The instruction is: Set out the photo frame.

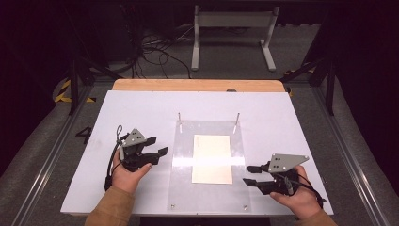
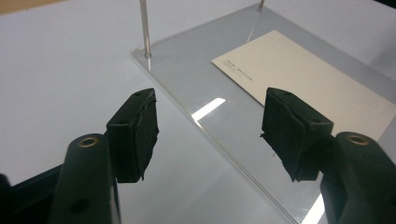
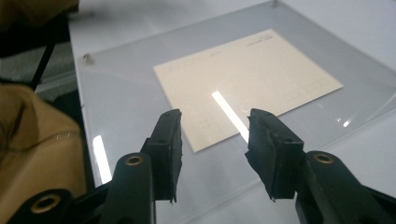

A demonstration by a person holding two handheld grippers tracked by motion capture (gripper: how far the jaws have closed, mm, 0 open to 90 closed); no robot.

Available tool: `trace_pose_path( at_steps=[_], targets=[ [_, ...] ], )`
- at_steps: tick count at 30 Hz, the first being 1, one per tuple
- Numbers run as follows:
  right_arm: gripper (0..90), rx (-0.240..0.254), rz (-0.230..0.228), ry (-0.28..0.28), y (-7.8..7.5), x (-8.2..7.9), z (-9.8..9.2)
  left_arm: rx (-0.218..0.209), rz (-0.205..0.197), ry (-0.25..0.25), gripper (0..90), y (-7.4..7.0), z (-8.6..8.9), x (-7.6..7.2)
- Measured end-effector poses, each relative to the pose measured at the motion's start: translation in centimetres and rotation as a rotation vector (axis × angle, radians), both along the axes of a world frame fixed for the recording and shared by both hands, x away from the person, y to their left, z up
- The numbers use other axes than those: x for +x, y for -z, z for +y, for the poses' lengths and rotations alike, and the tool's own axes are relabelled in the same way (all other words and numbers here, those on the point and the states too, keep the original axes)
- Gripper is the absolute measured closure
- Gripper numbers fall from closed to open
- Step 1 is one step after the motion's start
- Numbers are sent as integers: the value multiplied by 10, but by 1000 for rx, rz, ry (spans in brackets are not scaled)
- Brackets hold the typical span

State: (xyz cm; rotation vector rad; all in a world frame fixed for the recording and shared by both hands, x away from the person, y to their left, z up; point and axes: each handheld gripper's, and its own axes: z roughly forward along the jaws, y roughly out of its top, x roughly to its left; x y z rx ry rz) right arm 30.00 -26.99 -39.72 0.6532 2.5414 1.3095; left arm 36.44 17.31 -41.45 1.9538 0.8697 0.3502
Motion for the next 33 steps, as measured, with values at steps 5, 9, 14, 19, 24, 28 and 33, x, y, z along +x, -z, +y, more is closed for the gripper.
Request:
trace_pose_path(
  at_steps=[5, 9, 14, 19, 24, 28, 33],
  targets=[
    [524, 41, -22, 67, -6, 14, -5, -2, -26, 30, 330, -1, 6, -6],
    [514, 64, -45, 125, -9, 26, -5, -14, -27, 20, 326, -1, 8, -7],
    [545, 75, -60, 234, -6, 43, -2, -14, -32, 5, 325, -1, 9, -9],
    [538, 157, -53, 298, -4, 61, 1, -13, -38, -46, 315, 1, 14, -11],
    [479, 233, -140, 280, -1, 77, 5, -4, -15, -72, 315, 5, 18, -13],
    [484, 196, -135, 306, -3, 89, 7, -7, -20, -84, 316, 5, 21, -18],
    [421, 190, -119, 381, -1, 106, 9, -7, -26, -90, 316, 5, 22, -25]
  ],
)
